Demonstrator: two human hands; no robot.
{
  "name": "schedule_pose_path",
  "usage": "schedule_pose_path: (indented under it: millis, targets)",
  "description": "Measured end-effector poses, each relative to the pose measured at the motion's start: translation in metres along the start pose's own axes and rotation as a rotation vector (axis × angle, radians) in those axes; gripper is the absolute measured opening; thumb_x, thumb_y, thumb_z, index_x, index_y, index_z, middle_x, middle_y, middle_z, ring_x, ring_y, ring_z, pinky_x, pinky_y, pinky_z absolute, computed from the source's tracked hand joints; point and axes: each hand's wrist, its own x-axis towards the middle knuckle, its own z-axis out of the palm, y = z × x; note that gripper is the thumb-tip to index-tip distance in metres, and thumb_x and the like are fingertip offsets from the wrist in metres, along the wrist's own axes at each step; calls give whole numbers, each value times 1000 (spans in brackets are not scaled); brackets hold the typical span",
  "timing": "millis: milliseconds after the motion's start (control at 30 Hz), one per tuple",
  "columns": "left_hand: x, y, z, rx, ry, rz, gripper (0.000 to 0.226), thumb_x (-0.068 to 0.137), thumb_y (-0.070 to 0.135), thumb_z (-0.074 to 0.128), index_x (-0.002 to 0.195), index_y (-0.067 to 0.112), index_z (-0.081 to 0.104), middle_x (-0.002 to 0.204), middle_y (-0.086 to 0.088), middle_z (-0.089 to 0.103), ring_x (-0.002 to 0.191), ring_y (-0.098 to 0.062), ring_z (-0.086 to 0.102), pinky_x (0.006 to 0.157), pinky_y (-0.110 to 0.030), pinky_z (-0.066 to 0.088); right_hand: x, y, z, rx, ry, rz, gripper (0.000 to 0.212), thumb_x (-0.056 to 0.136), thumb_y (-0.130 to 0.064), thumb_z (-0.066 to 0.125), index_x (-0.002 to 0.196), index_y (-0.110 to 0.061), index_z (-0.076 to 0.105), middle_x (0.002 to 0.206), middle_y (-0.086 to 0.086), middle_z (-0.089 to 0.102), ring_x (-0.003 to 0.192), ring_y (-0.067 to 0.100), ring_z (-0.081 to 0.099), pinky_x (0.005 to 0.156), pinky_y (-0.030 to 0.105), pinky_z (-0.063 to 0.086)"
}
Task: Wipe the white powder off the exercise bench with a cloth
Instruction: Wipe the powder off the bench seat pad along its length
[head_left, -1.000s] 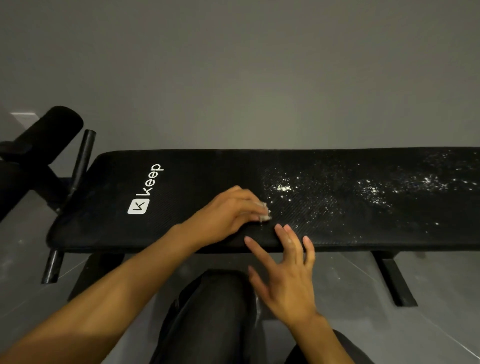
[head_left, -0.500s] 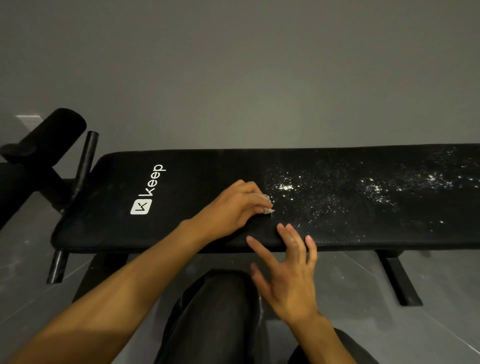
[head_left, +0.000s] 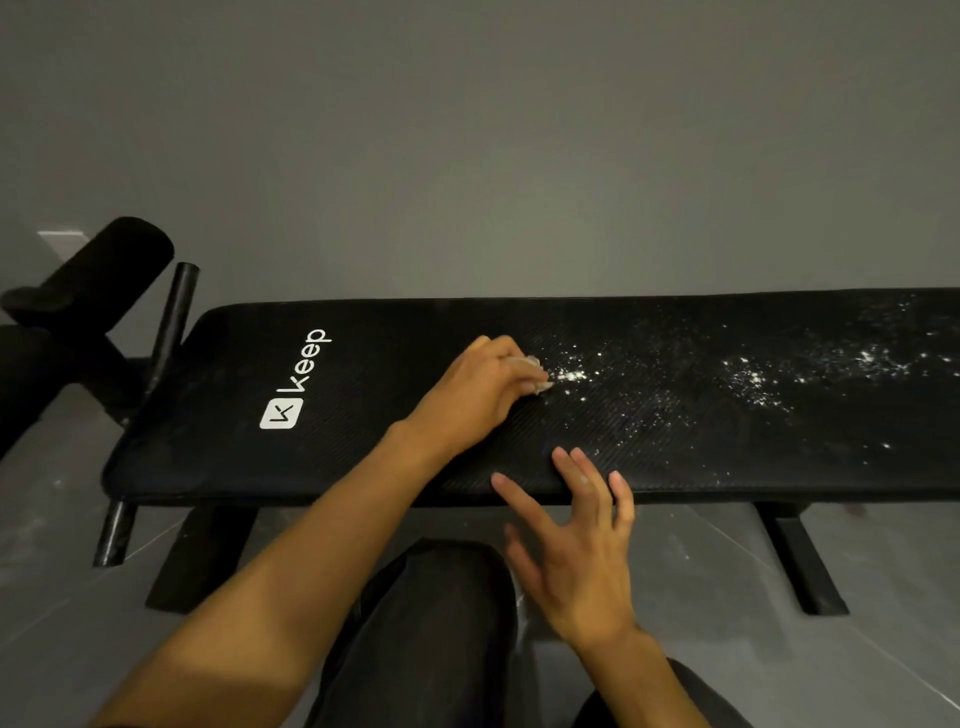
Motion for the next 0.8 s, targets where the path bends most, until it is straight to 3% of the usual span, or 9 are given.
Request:
schedule_pose_path:
  millis: [133,200,333,400,533,600,667,733,800]
  targets:
    - [-25,15,2,-104,-123,187,29,97,32,58,121,23,72,111,6,62,97,-10,52,88,-19,45,1,-1,2,-8,-8,31,57,87,-42,61,142,-47,46,146,17,45,146,33,33,122,54,10]
    - [-24,13,-2,-75,-136,198,32,96,33,57,121,22,73,111,5,63,97,-9,51,87,-16,44,2,-1,3,-19,-1,29,57,86,-42,62,141,-48,47,145,17,47,145,33,35,122,54,11]
    - [13,-2,0,2,42,-52,26,97,22,63,122,20,72,112,0,62,99,-12,52,92,-33,51,2,0,3,-26,25,21,58,86,-41,63,142,-48,48,145,17,46,144,33,37,121,55,15]
    - [20,-3,2,13,28,-114,27,99,23,62,124,21,71,114,0,60,102,-13,51,96,-35,49,2,0,4,-31,32,15,59,85,-41,65,142,-48,48,145,16,45,143,33,38,121,55,17]
    - [-7,12,3,-71,-128,129,28,97,34,59,120,26,73,113,5,62,101,-10,53,91,-19,43,2,2,7,-41,35,11,57,85,-41,63,139,-48,50,145,15,43,142,32,38,120,55,17]
    - [-4,6,1,-42,-117,141,28,96,32,61,120,24,73,110,4,64,97,-10,52,87,-13,40,3,3,9,-51,30,10,57,84,-42,61,139,-49,50,145,14,41,142,31,38,119,54,18]
    - [17,-8,1,31,-27,44,25,97,25,64,120,22,73,109,1,63,96,-11,51,87,-17,42,4,3,9,-56,34,5,57,83,-43,61,139,-49,50,145,13,40,141,31,39,119,54,18]
    - [39,-19,3,47,66,-94,24,97,22,65,120,20,73,108,-1,63,97,-15,53,92,-33,49,4,3,8,-44,42,1,57,83,-42,62,139,-49,51,145,12,40,141,31,39,119,53,17]
    - [46,-22,5,35,55,-124,24,97,24,65,120,22,73,109,1,62,100,-13,53,96,-36,48,4,3,8,-41,52,-3,57,83,-42,62,138,-49,51,145,12,40,141,31,39,120,53,16]
